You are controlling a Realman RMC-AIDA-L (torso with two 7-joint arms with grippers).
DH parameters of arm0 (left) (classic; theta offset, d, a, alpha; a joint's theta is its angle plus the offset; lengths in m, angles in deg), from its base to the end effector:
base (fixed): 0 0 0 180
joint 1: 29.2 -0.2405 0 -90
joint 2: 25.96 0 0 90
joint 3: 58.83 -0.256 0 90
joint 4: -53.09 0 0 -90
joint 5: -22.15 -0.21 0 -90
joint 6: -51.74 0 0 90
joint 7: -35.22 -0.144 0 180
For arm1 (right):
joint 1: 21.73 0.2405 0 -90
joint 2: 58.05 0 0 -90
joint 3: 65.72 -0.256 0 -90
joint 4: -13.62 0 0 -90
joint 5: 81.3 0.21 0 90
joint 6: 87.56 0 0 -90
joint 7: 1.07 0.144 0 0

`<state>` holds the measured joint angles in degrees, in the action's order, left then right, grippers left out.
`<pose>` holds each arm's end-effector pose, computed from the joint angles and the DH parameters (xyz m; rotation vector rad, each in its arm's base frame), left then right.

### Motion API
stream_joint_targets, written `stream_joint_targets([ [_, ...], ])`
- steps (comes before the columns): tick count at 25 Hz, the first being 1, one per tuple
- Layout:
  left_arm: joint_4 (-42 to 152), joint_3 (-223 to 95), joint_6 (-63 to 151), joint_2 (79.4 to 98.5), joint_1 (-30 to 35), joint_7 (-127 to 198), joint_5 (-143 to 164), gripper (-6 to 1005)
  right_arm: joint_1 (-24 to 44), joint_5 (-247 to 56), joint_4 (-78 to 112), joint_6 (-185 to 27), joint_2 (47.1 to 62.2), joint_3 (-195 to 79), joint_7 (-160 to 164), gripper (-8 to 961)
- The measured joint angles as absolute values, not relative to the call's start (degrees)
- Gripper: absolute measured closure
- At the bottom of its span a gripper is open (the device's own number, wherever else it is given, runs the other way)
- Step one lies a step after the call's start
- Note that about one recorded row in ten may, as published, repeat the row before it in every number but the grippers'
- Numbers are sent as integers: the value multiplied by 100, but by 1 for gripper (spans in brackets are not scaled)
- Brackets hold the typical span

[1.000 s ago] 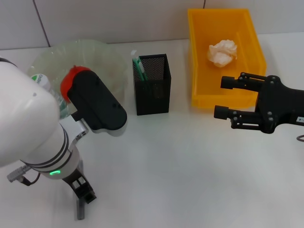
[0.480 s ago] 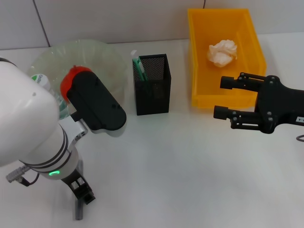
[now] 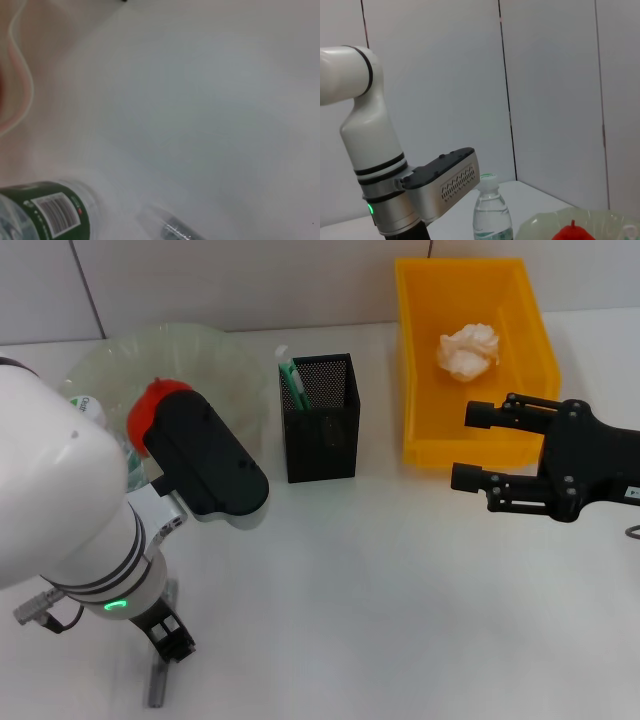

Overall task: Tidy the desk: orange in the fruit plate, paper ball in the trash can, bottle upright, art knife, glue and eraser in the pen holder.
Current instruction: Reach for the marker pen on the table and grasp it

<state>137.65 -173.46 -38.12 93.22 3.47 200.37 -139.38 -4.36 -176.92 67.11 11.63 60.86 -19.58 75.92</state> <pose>-0.1660 0.2960 -0.0680 -2.5095 -0.5690 0.9852 0.2547 0.2897 0.0544 -2.6129 0.3437 0.9335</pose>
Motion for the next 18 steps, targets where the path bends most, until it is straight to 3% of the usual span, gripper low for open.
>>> stream_joint_targets([
  [3, 13762, -17349, -3822, 9322, 350, 20037, -13939, 466, -430, -17692, 6722, 1149, 6086, -1956, 7592, 192],
  [18, 13545, -17271, -3882, 9322, 429, 20037, -13918, 494, -415, -17692, 6741, 1142, 6086, -1958, 7592, 192],
])
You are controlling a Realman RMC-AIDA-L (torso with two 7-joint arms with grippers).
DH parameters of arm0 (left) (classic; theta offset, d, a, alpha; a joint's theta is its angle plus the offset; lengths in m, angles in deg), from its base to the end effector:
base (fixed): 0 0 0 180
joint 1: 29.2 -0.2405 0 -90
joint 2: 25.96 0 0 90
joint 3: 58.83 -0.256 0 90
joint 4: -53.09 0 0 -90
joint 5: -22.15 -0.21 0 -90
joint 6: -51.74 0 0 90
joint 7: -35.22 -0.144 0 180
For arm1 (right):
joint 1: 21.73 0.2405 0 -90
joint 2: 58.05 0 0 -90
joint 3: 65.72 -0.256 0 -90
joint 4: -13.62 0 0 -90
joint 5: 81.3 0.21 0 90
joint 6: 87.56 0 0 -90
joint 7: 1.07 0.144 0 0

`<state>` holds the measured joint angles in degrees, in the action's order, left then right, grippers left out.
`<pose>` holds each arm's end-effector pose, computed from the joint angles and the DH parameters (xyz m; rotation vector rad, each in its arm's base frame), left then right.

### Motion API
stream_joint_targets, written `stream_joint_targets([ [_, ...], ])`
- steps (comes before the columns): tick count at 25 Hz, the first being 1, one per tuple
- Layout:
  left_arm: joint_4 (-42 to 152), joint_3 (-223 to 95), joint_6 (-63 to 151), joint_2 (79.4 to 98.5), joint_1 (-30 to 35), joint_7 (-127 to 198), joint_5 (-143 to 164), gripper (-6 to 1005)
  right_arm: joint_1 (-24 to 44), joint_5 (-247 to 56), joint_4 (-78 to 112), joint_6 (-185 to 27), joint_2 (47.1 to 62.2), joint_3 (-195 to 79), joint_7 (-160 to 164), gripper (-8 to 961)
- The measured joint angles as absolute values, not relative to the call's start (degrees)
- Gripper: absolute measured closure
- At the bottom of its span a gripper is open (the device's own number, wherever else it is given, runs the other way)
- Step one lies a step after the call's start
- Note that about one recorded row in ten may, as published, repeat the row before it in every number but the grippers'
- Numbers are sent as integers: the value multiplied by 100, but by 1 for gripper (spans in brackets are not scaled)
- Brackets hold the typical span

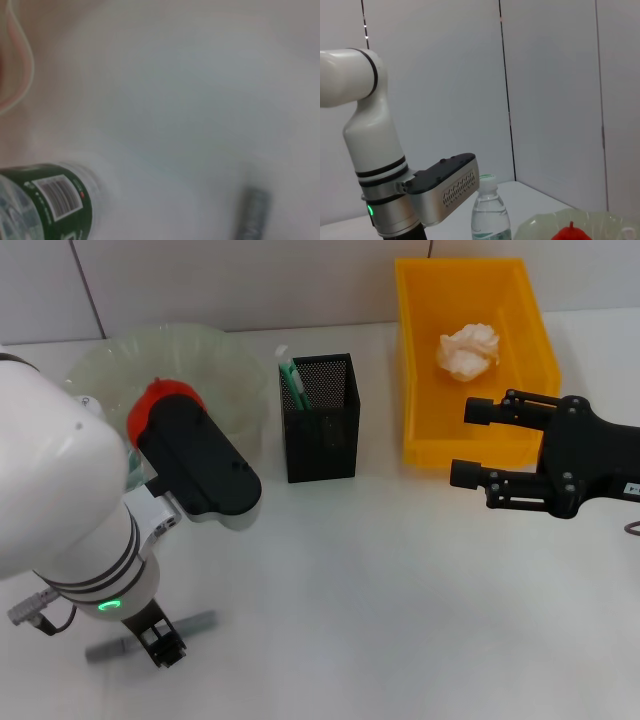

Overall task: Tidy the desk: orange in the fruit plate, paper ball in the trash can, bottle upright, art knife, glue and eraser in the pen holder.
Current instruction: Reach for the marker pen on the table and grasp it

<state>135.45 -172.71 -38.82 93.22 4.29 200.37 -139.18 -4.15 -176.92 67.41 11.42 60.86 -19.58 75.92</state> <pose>-0.1720 0.2982 -0.0672 -2.4962 -0.6026 1.0248 0.2533 0.2914 0.0552 -2.6115 0.3341 0.9292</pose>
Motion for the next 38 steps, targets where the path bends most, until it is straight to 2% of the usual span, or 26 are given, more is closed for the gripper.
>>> stream_joint_targets([
  [38, 13536, -17244, -3899, 9322, 599, 20033, -13904, 494, -365, -17692, 6713, 1140, 6086, -1958, 7586, 191],
])
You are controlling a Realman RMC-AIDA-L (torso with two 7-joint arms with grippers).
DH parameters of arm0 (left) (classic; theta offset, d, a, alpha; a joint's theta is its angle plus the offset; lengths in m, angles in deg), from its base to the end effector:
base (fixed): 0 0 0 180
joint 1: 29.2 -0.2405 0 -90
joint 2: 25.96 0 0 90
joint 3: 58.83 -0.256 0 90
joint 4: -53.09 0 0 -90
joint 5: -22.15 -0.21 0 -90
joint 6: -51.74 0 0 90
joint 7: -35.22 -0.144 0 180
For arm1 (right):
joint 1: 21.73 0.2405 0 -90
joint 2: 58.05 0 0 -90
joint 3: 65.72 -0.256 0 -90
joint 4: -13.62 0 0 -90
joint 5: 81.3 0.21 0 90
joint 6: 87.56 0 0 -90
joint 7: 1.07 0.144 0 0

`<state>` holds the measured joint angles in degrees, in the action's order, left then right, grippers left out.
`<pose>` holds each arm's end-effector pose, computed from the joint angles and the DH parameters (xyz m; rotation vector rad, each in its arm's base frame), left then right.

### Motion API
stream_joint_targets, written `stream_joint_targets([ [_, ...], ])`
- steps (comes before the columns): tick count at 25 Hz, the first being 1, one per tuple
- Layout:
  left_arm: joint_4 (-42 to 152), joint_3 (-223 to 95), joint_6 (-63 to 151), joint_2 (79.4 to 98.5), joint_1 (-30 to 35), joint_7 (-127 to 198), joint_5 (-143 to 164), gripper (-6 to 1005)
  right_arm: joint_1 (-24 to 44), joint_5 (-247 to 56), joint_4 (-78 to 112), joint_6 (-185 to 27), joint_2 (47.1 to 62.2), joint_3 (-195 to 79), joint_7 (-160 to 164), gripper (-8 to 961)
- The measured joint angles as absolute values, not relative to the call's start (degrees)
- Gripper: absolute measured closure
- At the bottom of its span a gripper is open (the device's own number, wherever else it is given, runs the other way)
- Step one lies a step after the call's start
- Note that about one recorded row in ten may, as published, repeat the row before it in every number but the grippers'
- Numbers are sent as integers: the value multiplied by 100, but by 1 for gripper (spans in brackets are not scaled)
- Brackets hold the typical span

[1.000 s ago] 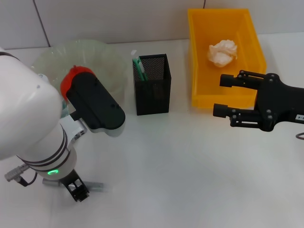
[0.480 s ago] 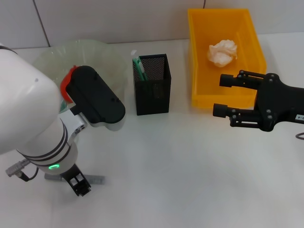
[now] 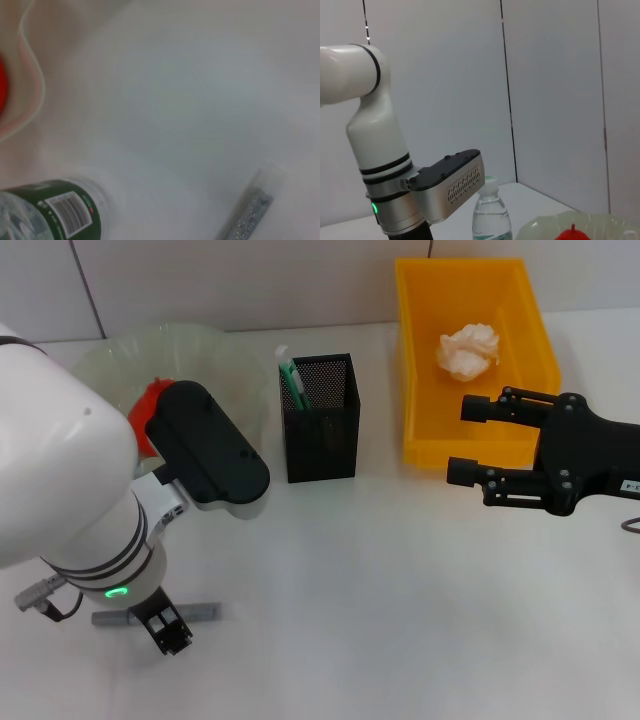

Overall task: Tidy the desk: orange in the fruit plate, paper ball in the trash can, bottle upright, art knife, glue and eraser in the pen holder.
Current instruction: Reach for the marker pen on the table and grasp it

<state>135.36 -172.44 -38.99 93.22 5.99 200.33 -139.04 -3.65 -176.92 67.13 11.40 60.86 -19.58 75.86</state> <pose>-0.1635 0.3033 -0.0667 -2.4979 -0.5719 1.0149 0.2513 0.2933 0.0545 -2.6148 0.3278 0.9343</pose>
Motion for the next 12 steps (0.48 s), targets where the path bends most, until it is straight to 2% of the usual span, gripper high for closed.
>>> stream_joint_targets([
  [12, 13544, -17530, -4031, 9322, 745, 19639, -13928, 493, -390, -17692, 6715, 1142, 6086, -1958, 7569, 191],
])
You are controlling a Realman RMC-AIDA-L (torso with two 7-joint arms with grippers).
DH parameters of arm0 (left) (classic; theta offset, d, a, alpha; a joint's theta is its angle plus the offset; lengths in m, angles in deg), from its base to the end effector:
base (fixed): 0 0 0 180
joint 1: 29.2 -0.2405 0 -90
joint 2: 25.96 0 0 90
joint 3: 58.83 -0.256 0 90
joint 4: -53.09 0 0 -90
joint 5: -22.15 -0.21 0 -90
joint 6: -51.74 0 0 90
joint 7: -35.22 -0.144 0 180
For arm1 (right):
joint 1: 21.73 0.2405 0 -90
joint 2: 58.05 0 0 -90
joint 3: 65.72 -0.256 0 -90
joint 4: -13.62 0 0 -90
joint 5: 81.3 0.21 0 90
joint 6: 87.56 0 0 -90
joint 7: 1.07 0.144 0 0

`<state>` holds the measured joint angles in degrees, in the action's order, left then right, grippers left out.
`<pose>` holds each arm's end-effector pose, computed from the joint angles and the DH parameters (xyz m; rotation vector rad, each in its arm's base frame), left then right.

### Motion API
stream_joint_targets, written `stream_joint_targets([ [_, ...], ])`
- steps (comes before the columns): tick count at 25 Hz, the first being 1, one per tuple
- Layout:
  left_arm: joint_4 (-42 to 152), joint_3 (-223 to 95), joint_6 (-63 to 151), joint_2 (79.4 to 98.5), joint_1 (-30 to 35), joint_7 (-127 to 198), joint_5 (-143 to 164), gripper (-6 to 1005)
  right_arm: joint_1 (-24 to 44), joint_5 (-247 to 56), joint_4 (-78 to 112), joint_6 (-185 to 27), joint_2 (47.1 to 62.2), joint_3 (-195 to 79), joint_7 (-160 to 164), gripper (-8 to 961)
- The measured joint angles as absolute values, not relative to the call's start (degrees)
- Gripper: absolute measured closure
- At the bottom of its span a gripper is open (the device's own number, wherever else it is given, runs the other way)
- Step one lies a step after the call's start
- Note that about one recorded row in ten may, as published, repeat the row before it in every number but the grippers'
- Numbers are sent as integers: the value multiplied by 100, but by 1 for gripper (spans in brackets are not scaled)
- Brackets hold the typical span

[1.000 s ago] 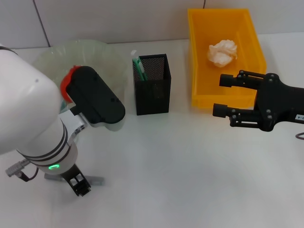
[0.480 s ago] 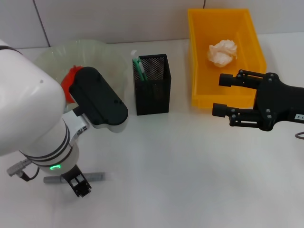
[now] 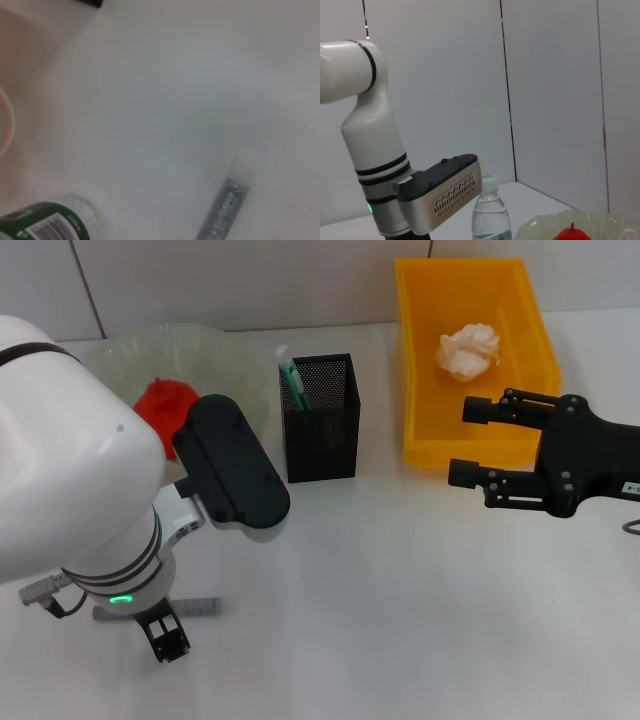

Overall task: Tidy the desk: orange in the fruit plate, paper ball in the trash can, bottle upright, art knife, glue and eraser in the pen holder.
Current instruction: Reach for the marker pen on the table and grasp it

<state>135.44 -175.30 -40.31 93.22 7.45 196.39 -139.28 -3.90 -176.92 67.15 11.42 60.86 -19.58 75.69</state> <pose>-0.1583 0.2986 -0.0713 -2.5392 -0.4091 1.0994 0.2525 0.2922 0.0545 -2.6131 0.3288 0.9319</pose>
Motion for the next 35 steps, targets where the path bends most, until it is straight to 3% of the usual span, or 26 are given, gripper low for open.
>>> stream_joint_targets([
  [35, 13621, -17290, -4045, 9322, 851, 17906, -13819, 493, -398, -17692, 6706, 1131, 6086, -1958, 7576, 191],
])
